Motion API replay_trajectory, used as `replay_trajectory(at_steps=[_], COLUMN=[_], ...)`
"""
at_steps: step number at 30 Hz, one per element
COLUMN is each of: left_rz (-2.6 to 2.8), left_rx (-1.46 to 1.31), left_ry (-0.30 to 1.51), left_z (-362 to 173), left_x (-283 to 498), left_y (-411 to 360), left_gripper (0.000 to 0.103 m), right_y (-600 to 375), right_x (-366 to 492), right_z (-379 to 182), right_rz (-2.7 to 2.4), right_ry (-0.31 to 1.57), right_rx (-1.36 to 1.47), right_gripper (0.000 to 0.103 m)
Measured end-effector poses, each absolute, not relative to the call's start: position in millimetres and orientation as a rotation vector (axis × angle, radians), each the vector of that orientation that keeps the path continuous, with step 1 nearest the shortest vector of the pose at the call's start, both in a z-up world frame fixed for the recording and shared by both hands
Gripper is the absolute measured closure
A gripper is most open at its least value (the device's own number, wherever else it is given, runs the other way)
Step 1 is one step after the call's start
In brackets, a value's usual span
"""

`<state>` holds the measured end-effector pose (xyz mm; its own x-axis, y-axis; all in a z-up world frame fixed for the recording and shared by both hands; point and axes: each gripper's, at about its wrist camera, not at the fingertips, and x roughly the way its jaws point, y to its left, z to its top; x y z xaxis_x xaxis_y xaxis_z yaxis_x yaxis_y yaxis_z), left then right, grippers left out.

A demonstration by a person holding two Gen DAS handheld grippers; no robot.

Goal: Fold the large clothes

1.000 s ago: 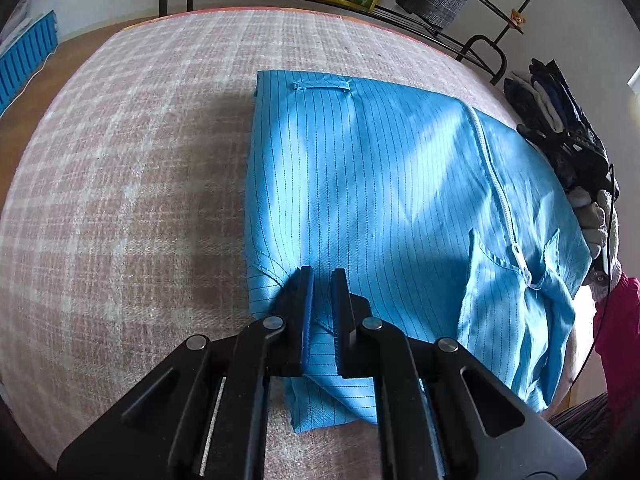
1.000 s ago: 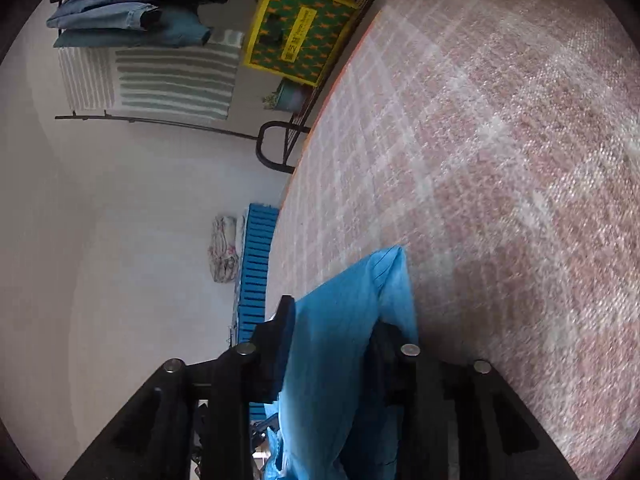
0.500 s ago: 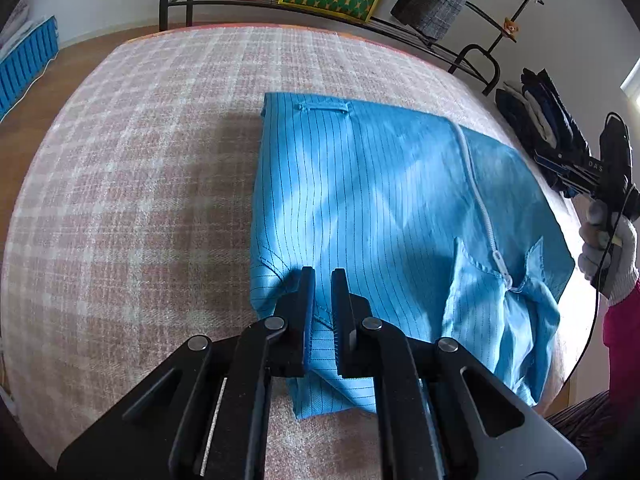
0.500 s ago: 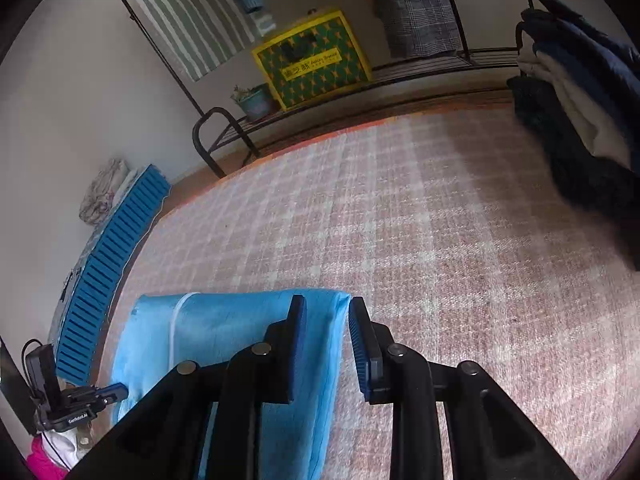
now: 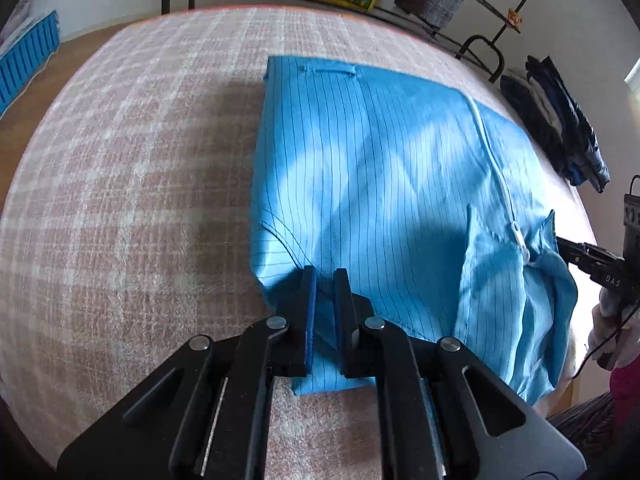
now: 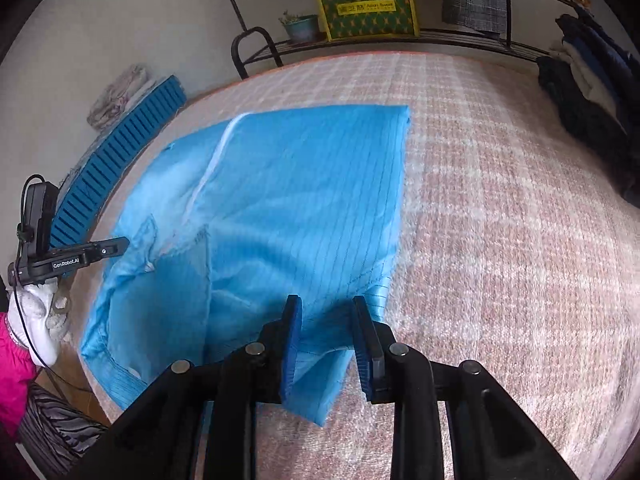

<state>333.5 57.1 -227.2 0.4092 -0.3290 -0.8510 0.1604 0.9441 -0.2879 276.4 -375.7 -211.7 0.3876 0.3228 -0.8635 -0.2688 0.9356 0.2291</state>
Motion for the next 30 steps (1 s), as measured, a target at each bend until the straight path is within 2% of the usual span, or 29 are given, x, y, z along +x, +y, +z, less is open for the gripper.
replay_trajectory(at_steps=[5, 11, 19, 23, 30], left_rz=[-0.284, -0.299, -0.352, -0.349, -0.344], left_rx=[-0.175, -0.249, -0.196, -0.207, -0.179], left_ry=[1.114, 1.035, 0.981, 1.004, 1.085], left_z=[-213, -180, -151, -171, -225], left_x=[328, 344, 419, 450, 466], left_y=[64, 75, 28, 6, -2], left_gripper=[0.094, 0.093, 0.092, 0.092, 0.092], right_y=[-390, -395, -350, -316, -290], right_x=[267, 253, 328, 372, 405], right_z=[-206, -165, -123, -137, -208], right_rz=[0.371, 0.399, 0.448, 0.492, 0.523], right_ry=[1.131, 0.969, 0.880, 0.900, 1.050], right_rx=[0.093, 0.105, 0.021, -0.026, -0.081], right_gripper=[0.077, 0.073, 0.072, 0.072, 0.072])
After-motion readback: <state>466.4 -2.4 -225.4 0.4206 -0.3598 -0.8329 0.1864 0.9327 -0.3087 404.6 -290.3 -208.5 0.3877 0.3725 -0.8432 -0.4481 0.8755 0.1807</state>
